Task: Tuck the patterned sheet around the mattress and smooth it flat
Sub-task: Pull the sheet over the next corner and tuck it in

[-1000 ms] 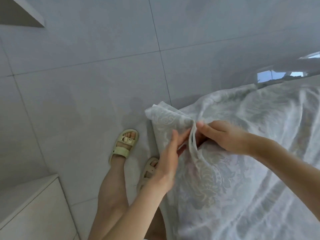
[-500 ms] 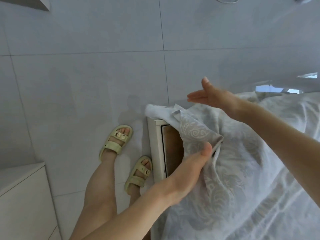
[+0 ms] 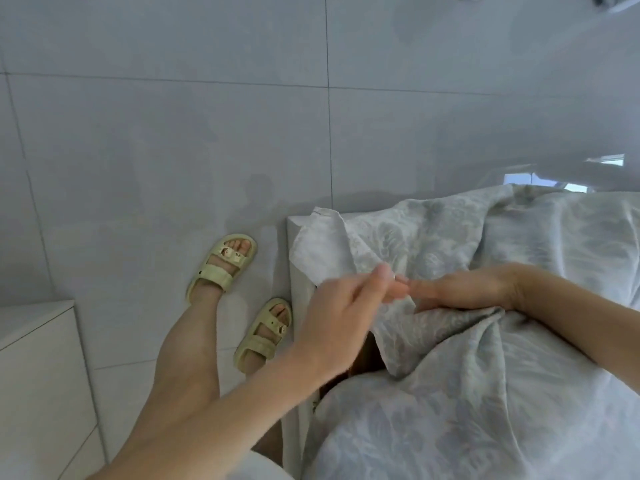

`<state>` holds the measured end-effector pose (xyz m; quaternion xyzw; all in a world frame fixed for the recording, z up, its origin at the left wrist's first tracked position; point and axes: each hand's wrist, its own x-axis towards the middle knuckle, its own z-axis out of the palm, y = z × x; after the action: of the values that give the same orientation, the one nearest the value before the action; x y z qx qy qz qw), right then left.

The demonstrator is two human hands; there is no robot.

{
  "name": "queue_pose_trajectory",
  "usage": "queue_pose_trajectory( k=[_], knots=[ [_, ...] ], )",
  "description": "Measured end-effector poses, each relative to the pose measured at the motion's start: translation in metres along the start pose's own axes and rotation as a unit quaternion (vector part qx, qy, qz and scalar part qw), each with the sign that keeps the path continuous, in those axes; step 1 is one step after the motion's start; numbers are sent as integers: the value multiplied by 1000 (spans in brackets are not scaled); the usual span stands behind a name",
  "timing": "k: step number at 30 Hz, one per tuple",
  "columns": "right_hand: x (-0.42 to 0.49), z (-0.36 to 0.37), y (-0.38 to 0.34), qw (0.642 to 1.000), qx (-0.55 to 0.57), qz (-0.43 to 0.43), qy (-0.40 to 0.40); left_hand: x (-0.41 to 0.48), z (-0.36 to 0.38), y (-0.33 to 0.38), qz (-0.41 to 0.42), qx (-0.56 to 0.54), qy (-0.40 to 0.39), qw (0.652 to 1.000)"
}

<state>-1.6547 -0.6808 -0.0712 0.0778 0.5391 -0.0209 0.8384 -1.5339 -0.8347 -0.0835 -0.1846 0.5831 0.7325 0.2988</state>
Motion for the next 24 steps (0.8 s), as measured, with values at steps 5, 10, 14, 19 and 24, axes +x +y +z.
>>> queue_pose_trajectory(
  k=[5, 10, 14, 19, 24],
  knots=[
    [-4, 3, 0, 999, 0, 11, 35, 66, -41, -54, -151, 183, 134, 962],
    [-6, 5, 2, 994, 84, -36, 57, 81, -37, -67, -177, 87, 178, 964],
    [-6, 3, 2, 989, 124, -61, 54, 73, -41, -55, -125, 23, 202, 971],
    [-8, 4, 1, 978, 176, -91, 71, 36, -5, -14, -29, -180, 107, 977],
    [0, 2, 3, 952, 146, -76, 259, 0, 35, -23, -83, -45, -32, 995]
  ],
)
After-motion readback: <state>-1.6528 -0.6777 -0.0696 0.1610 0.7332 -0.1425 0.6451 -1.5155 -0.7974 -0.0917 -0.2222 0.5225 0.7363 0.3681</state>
